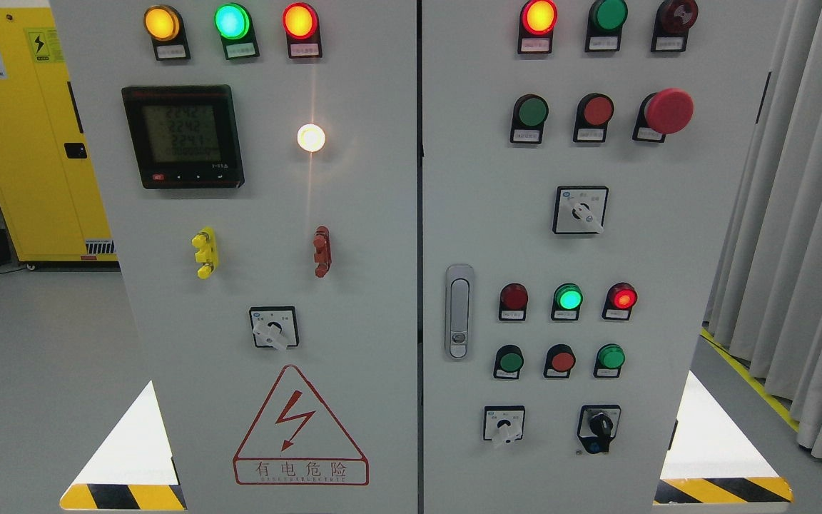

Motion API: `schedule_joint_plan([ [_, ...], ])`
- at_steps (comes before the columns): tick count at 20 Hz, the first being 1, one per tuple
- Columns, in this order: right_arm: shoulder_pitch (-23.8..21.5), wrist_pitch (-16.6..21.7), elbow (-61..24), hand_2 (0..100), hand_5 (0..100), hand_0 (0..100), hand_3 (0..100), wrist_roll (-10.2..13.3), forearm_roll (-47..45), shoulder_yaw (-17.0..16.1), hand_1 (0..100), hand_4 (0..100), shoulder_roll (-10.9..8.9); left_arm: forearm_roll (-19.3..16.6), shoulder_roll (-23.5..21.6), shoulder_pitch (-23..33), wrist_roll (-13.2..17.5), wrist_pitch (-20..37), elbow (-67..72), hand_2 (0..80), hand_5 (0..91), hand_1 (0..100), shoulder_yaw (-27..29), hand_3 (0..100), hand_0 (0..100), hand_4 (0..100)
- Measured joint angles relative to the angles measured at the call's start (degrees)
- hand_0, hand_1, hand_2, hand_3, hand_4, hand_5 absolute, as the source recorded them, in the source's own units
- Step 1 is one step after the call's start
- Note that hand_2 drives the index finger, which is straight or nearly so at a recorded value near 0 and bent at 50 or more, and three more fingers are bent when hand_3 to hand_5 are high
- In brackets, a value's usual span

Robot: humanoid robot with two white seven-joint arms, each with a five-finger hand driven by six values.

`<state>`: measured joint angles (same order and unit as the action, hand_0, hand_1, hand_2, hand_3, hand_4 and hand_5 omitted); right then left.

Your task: Press green start button

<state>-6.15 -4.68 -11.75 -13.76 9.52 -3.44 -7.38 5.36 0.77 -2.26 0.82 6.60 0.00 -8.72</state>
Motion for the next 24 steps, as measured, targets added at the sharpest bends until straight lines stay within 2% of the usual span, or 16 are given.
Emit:
schedule_joint_plan([
  [10, 0.14, 0.45, 0.02, 0, 0, 22, 0, -0.03, -0.06, -0.04, 41, 0, -0.11, 0.00, -0.46, -0.05, 0.00, 0.00, 0.00, 0.0, 0.0, 56, 0.01, 0, 12, 0],
  [12, 0.20, 1.88, -0.31, 0, 0, 22, 0, 0.00, -0.10, -0.05, 42, 0, -0.11, 0.00, -0.51, -0.07, 0.00, 0.00, 0.00, 0.0, 0.0, 56, 0.00, 0, 12, 0],
  [14, -0.10, 4.98, -1.62, 0, 0, 21, 0, 0.24, -0.02, -0.04, 42, 0, -0.08, 0.00, -0.54, -0.09, 0.00, 0.00, 0.00, 0.0, 0.0, 56, -0.01, 0, 12, 0],
  [17, -1.95, 7.32, -5.85, 0, 0, 20, 0, 0.43, 0.26, 0.07, 44, 0, 0.29, 0.00, -0.60, -0.10, 0.06, 0.00, 0.00, 0.0, 0.0, 56, 0.00, 0, 12, 0],
  [24, -5.02, 8.36, -21.50, 0, 0, 19, 0, 0.05, 3.35, 1.30, 45, 0, 1.41, 0.00, 0.22, 0.00, 0.19, 0.00, 0.00, 0.0, 0.0, 56, 0.02, 0, 12, 0],
])
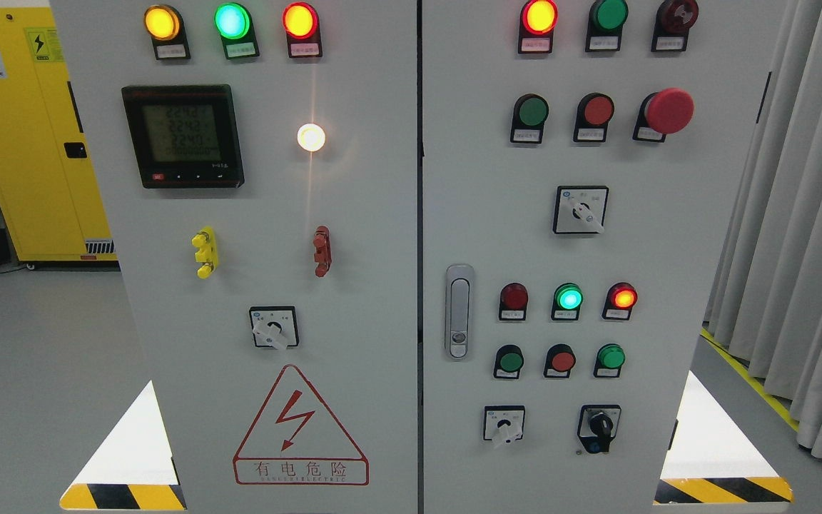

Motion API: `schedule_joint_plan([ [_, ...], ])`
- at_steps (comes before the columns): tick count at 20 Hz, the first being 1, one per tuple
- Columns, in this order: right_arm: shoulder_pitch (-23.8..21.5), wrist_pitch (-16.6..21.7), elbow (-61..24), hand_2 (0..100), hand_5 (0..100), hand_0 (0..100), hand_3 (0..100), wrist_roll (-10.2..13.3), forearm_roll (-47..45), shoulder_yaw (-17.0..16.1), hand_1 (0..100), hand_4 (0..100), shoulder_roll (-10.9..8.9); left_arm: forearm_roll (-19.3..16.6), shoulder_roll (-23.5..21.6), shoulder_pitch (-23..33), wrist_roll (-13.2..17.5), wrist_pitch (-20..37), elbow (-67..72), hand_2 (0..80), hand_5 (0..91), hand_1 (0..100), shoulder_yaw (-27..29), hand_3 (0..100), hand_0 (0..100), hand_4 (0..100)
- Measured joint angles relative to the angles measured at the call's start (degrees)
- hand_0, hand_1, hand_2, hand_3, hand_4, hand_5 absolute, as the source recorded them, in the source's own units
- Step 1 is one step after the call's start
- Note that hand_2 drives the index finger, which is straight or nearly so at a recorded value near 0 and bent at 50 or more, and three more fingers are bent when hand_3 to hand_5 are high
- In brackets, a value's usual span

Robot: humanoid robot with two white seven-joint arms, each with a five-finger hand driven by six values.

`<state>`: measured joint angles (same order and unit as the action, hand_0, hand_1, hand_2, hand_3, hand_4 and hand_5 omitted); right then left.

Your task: Press green start button

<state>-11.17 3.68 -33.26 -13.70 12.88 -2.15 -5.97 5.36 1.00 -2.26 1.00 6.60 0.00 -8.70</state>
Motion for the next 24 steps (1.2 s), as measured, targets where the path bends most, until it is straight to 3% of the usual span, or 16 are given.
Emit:
schedule_joint_plan([
  [5, -1.34, 0.76, -13.01, 0, 0, 19, 11, -0.75, 4.74, 0.77, 47, 14, 0.48, 0.00, 0.95, 0.09, -0.25, 0.00, 0.00, 0.0, 0.0, 56, 0.01, 0, 12, 0],
  [9, -2.27, 3.25, -23.82, 0, 6, 19, 19, -0.96, 8.23, 1.19, 47, 21, 0.63, 0.00, 1.85, 0.16, -0.26, 0.00, 0.00, 0.0, 0.0, 56, 0.01, 0, 12, 0],
  [11, -2.37, 5.95, -28.41, 0, 23, 18, 32, -1.00, 10.30, 1.22, 50, 37, 0.63, -0.01, 2.31, 0.18, -0.26, 0.00, 0.00, 0.0, 0.0, 56, 0.01, 0, 12, 0],
  [14, -1.48, 10.67, -34.84, 0, 33, 20, 40, -1.05, 13.30, 0.57, 52, 47, 0.50, -0.03, 2.93, 0.20, -0.28, 0.00, 0.00, 0.0, 0.0, 56, -0.01, 0, 12, 0],
  [19, 0.59, 16.84, -44.23, 0, 42, 22, 47, -1.40, 18.98, -1.07, 52, 55, 0.12, -0.05, 3.72, 0.37, -0.42, 0.00, -0.03, 0.0, 0.0, 56, -0.05, 0, 12, 0],
  [21, 1.21, 17.98, -48.20, 0, 43, 22, 48, -1.09, 21.45, -1.67, 52, 56, -0.02, -0.06, 3.94, 0.48, -0.50, 0.08, 0.00, 0.0, 0.0, 56, -0.08, 0, 12, 0],
  [22, 1.41, 18.22, -49.99, 0, 49, 22, 53, -1.02, 22.55, -1.90, 53, 62, -0.07, -0.07, 4.05, 0.39, -0.51, 0.11, -0.03, 0.0, 0.0, 56, -0.09, 0, 12, 0],
  [24, 1.81, 18.65, -53.94, 0, 51, 22, 56, -0.91, 24.72, -2.34, 53, 64, -0.19, -0.07, 4.22, 0.49, -0.43, 0.15, -0.05, 0.0, 0.0, 56, -0.10, 0, 12, 0],
])
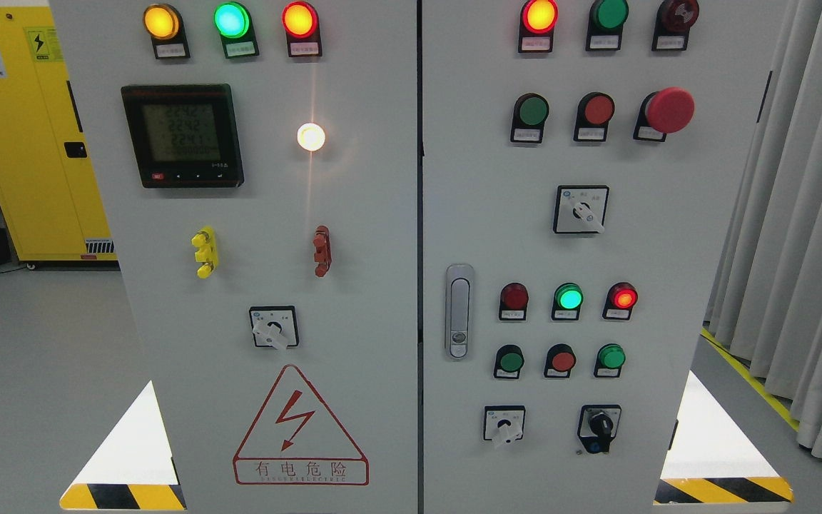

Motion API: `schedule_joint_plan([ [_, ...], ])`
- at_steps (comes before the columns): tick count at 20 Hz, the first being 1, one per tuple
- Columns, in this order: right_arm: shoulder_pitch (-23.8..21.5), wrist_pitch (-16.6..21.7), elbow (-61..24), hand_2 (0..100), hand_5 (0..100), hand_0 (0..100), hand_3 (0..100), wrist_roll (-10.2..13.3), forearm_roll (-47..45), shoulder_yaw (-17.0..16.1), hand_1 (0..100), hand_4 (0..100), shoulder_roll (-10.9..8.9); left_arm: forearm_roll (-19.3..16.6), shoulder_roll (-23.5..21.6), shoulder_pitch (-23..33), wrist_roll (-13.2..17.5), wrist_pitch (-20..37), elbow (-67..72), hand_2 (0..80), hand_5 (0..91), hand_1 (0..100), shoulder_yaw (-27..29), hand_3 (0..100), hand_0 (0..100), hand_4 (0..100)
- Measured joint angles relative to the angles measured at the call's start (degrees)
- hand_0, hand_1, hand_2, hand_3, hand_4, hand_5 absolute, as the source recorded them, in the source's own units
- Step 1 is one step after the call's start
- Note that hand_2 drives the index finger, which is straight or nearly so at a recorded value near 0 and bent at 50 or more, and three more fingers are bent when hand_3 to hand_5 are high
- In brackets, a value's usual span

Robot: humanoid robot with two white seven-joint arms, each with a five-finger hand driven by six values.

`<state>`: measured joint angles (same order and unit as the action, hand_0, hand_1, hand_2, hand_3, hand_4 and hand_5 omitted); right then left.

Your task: Press green start button

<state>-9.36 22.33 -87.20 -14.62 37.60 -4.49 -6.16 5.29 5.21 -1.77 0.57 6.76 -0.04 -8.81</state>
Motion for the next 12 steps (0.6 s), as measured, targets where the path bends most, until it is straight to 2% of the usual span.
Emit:
schedule_joint_plan([
  [3, 1.33, 0.30, -5.29, 0, 55, 22, 61, 0.12, 3.46, -0.57, 54, 67, -0.19, -0.01, 0.19, 0.43, 0.09, 0.08, 0.01, 0.0, 0.0, 56, -0.02, 0, 12, 0],
  [5, 3.24, 0.49, -8.18, 0, 67, 24, 75, 0.15, 6.39, -0.86, 56, 77, -0.28, -0.01, 0.29, 0.36, 0.10, 0.05, 0.03, 0.0, 0.0, 56, -0.02, 0, 12, 0],
  [12, 9.93, 0.70, -15.17, 0, 70, 28, 79, 0.20, 14.97, -1.27, 58, 80, -0.52, -0.01, 0.55, -0.08, 0.18, -0.05, 0.04, 0.0, 0.0, 56, -0.04, 0, 12, 0],
])
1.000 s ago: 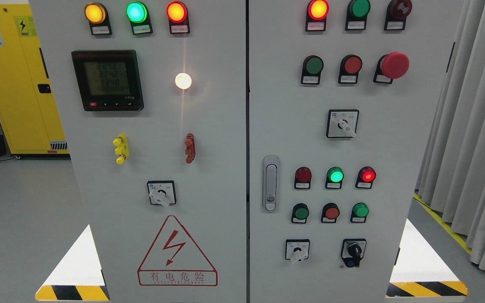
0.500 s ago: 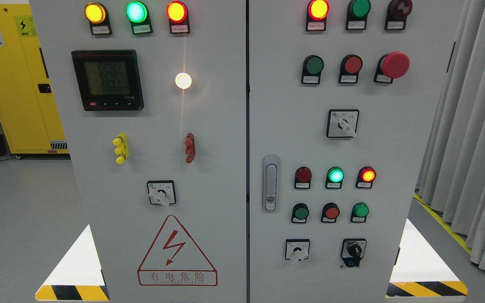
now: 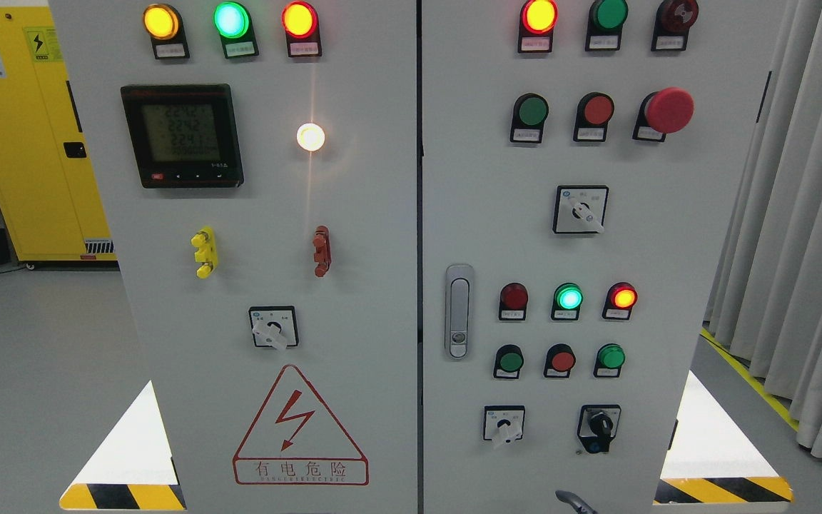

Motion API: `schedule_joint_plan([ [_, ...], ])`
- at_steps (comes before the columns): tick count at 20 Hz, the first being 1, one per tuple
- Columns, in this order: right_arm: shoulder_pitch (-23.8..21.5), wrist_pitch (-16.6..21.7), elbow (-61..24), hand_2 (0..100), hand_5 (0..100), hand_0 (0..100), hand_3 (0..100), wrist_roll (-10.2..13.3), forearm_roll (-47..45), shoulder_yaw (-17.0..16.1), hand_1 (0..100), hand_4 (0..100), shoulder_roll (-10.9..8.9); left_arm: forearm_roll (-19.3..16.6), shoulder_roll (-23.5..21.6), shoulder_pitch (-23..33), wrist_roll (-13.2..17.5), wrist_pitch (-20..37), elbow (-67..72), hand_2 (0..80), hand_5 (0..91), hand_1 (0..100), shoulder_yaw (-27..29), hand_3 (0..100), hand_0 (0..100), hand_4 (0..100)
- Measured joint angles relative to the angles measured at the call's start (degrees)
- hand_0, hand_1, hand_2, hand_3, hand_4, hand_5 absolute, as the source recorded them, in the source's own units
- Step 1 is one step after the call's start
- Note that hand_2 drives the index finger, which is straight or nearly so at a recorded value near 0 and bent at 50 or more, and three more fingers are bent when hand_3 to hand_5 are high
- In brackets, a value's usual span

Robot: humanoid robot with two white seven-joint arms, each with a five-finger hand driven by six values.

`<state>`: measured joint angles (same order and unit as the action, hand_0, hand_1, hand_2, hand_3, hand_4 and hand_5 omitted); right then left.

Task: Press green start button
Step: 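Raise the right hand toward the lower green push button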

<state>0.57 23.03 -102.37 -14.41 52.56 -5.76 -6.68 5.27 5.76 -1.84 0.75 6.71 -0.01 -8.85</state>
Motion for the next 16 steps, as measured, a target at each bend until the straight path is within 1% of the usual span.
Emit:
schedule_joint_plan([
  [4, 2.44, 0.19, -2.88, 0, 72, 30, 80, -0.68, 2.41, -0.10, 58, 81, -0.10, 0.00, 0.09, -0.07, 0.00, -0.08, 0.01, 0.0, 0.0, 56, -0.01, 0, 12, 0],
  [6, 3.78, 0.24, -3.95, 0, 72, 30, 79, -2.19, 3.61, -0.03, 58, 81, -0.13, 0.00, 0.12, -0.11, 0.01, -0.09, 0.01, 0.0, 0.0, 56, -0.01, 0, 12, 0],
  [8, 5.14, 0.24, -4.91, 0, 72, 31, 79, -3.01, 4.47, 0.22, 58, 81, -0.14, 0.00, 0.15, -0.14, 0.01, -0.09, 0.01, 0.0, 0.0, 56, -0.02, 0, 12, 0],
  [14, 9.13, 0.25, -6.72, 0, 72, 32, 78, -3.70, 6.87, 1.82, 59, 81, -0.19, 0.00, 0.22, -0.16, 0.02, -0.09, 0.01, 0.0, 0.0, 56, -0.02, 0, 12, 0],
  [16, 10.54, 0.16, -7.04, 0, 72, 33, 78, -4.28, 7.46, 2.46, 59, 81, -0.20, 0.00, 0.23, -0.06, 0.02, -0.09, -0.01, 0.0, 0.0, 56, -0.02, 0, 12, 0],
])
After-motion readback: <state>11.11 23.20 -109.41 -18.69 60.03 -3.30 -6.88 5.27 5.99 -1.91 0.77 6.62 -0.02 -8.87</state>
